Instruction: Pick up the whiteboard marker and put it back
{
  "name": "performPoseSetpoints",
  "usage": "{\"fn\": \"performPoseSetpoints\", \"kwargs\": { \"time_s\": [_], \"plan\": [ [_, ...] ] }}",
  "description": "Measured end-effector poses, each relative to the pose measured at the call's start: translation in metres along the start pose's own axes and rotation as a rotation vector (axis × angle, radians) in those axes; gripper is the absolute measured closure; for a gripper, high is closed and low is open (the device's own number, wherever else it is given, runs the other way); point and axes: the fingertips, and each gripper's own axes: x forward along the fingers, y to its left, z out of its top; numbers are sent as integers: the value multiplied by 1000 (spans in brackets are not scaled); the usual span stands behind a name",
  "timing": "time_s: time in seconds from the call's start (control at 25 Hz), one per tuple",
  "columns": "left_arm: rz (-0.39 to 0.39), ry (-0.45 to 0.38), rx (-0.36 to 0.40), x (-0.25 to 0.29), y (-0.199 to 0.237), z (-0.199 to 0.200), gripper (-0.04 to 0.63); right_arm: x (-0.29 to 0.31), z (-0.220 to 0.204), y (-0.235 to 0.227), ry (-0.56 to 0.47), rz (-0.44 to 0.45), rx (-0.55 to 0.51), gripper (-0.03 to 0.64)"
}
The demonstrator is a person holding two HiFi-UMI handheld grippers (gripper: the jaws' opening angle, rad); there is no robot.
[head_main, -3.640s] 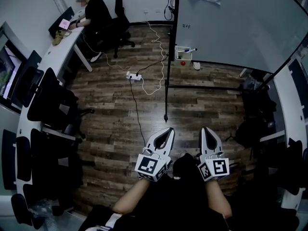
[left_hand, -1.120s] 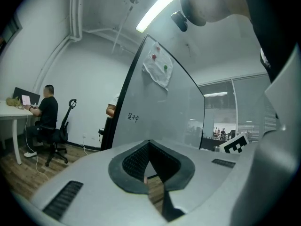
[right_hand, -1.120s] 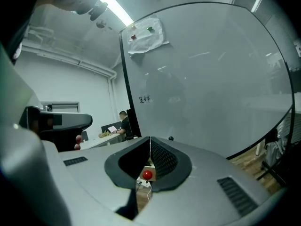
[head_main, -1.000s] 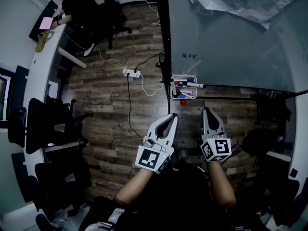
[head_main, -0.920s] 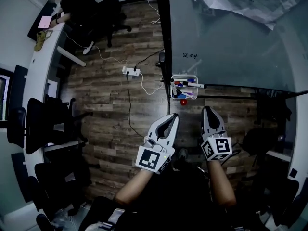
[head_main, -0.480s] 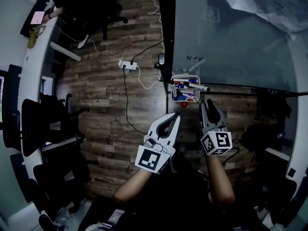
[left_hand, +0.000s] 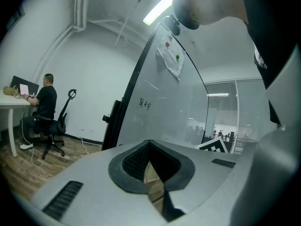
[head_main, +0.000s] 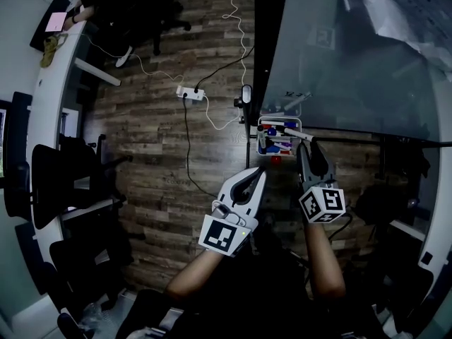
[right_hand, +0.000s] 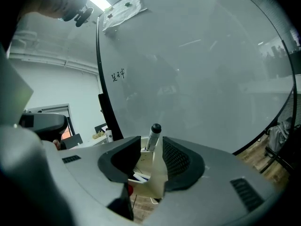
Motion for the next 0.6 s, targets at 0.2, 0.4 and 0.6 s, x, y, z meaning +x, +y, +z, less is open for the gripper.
{"fn": "performPoseSetpoints", "kwargs": {
  "time_s": [0.2,0.4,0.6],
  "plan": [
    [5,5,-1,1,7,0,588,10,-1,0,16,-6,3,483],
    [2,13,-4,3,11,-3,588,16,3,-1,1,-17,6,483],
    [-4,12,-9,5,11,-2,588,17,4,-2,-1,-26,-8,488]
  ]
}}
